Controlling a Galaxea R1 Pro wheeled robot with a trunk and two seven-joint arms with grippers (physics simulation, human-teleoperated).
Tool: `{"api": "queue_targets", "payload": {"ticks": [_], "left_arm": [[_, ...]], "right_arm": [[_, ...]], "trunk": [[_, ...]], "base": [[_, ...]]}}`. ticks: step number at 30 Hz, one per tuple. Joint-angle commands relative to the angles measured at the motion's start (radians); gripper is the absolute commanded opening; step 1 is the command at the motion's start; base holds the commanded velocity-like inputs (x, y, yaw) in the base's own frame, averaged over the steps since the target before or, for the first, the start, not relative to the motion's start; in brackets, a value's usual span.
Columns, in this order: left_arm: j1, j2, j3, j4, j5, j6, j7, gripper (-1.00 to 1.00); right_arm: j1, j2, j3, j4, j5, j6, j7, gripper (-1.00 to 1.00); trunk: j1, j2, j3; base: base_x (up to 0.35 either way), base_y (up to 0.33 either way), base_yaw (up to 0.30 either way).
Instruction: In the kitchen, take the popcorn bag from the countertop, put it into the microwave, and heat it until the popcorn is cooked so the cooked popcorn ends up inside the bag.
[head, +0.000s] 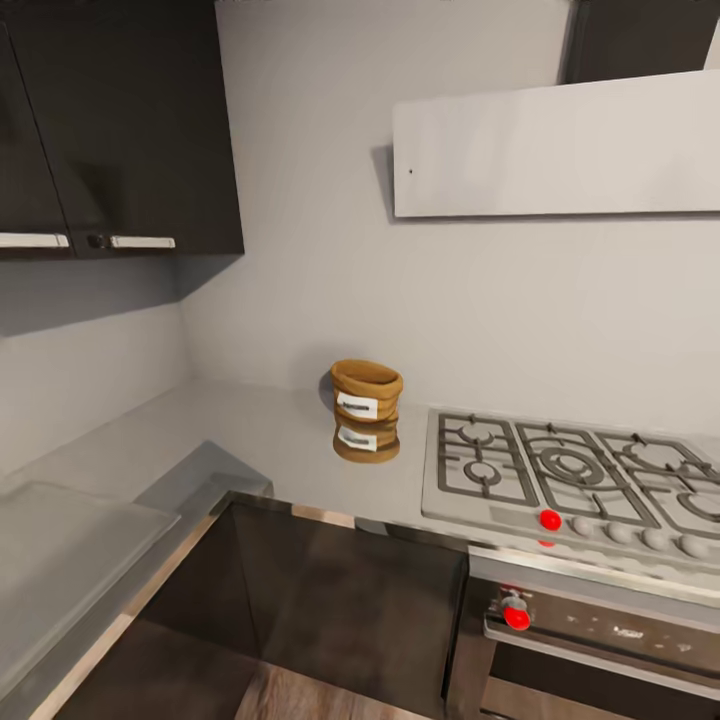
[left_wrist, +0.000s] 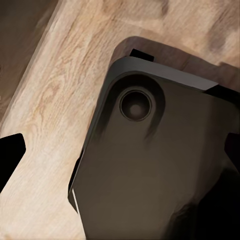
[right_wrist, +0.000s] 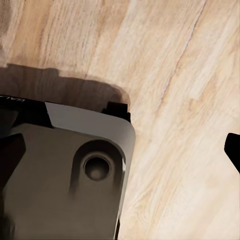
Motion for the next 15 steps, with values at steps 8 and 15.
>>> {"api": "queue_targets", "payload": {"ticks": [8,15], "left_arm": [[0.0,0.001,-0.002,-0.001,0.006,0.0,0.003,1.0],[0.0,0.001,-0.002,0.0,0.006,0.0,0.003,1.0]], "right_arm": [[-0.001,0.0,-0.007,0.001,0.008,0.002,-0.013,1.0],[-0.001,0.003,-0.007,0.001,0.01,0.011,-0.011,1.0]], "trunk": [[-0.031,0.055,0.024],[-0.058,0.104,0.045]], "base": [[0.0,0.0,0.0],[0.0,0.0,0.0]]}}
